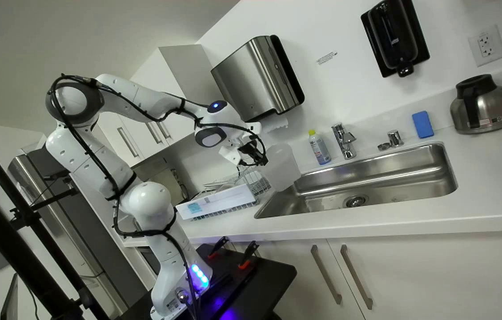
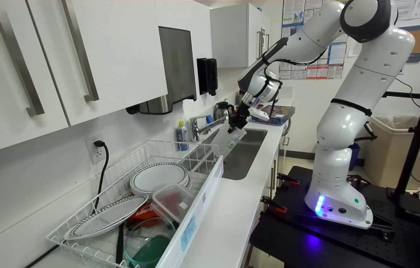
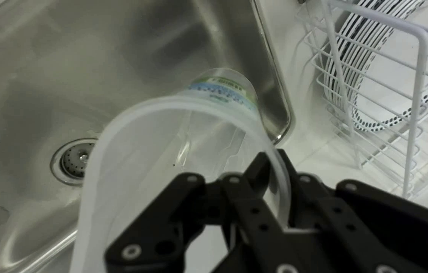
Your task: Pick up the jar from the plate holder and put it in the sink
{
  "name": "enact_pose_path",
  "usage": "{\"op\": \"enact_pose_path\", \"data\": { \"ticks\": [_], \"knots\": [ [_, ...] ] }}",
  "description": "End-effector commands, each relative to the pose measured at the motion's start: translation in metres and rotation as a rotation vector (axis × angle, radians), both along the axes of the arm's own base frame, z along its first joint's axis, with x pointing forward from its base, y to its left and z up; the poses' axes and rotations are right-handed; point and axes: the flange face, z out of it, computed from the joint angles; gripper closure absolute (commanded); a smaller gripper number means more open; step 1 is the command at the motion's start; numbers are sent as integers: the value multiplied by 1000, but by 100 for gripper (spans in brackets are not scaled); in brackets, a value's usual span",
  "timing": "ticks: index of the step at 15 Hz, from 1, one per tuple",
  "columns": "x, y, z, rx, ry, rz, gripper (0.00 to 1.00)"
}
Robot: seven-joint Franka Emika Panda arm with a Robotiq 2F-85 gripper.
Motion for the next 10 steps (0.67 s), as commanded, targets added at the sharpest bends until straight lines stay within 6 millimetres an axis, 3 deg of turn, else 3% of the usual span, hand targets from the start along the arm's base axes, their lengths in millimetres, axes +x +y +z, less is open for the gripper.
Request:
{"op": "enact_pose_path", "data": {
  "ticks": [1,5,10],
  "knots": [
    [27,-35,-16,50,45,-25,98],
    [49,-75,-33,193,68,17,98],
    [77,-97,-69,371,102,129,98]
  ]
}}
